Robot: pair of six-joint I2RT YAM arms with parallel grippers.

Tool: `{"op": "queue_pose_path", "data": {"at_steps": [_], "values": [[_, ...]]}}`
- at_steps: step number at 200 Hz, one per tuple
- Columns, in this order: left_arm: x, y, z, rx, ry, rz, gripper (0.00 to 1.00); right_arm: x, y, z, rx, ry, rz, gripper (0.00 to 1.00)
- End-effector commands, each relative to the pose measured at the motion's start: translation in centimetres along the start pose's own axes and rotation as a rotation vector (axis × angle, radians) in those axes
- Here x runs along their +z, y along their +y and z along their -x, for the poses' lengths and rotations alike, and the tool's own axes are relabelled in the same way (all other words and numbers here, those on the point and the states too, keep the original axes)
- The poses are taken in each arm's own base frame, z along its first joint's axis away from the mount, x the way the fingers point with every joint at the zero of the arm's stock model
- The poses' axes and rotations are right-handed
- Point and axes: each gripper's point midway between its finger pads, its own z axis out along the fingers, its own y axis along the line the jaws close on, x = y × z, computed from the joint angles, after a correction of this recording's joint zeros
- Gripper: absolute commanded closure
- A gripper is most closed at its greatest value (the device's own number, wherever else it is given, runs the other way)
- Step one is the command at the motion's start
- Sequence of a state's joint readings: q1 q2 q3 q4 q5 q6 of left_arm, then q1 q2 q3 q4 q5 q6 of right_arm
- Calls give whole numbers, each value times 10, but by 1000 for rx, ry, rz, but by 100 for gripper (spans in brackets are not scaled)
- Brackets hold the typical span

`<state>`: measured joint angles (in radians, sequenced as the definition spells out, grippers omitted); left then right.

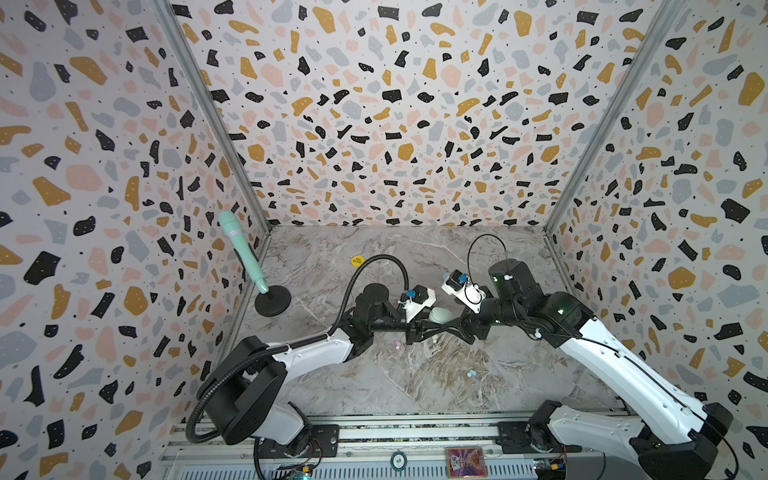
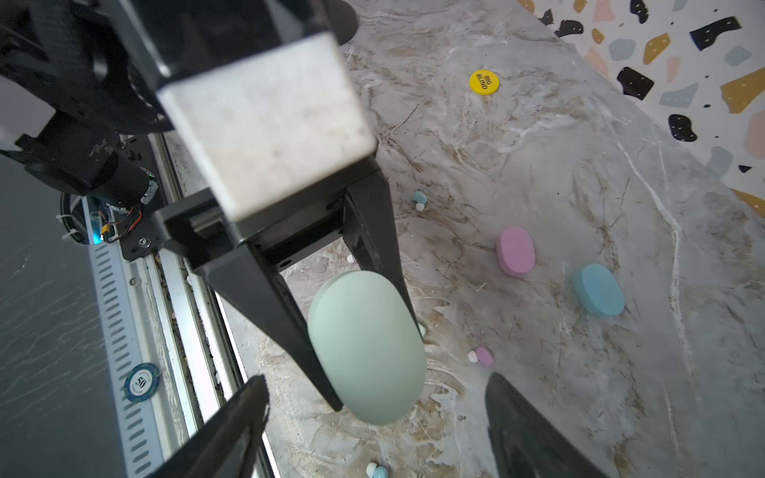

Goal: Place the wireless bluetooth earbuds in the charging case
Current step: 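Pull the lid open with the left gripper while the right gripper holds the case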

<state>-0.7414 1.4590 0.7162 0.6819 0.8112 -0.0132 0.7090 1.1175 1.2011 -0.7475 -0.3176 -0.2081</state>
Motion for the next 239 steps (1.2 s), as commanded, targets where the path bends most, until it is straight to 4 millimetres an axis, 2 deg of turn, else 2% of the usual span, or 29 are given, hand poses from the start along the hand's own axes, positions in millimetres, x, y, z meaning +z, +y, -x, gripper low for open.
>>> {"op": "queue_pose_path", "data": {"at_steps": [1,57,144,186,239], "values": [[-3,-4,23,73,-52,-17,78,1,-2,2,-37,-3,-24,17],[-8,-9,30,99,-63,-14,79,7,-23,-6,-7,53,-132,20],[-12,-14,32,113,-60,-15,81,-4,-48,8,45,27,-248,23],[-13,-15,33,114,-61,-14,81,-20,-63,19,107,-24,-304,22],[-12,-17,34,115,-67,-11,83,-21,-64,19,152,-37,-287,20]]}}
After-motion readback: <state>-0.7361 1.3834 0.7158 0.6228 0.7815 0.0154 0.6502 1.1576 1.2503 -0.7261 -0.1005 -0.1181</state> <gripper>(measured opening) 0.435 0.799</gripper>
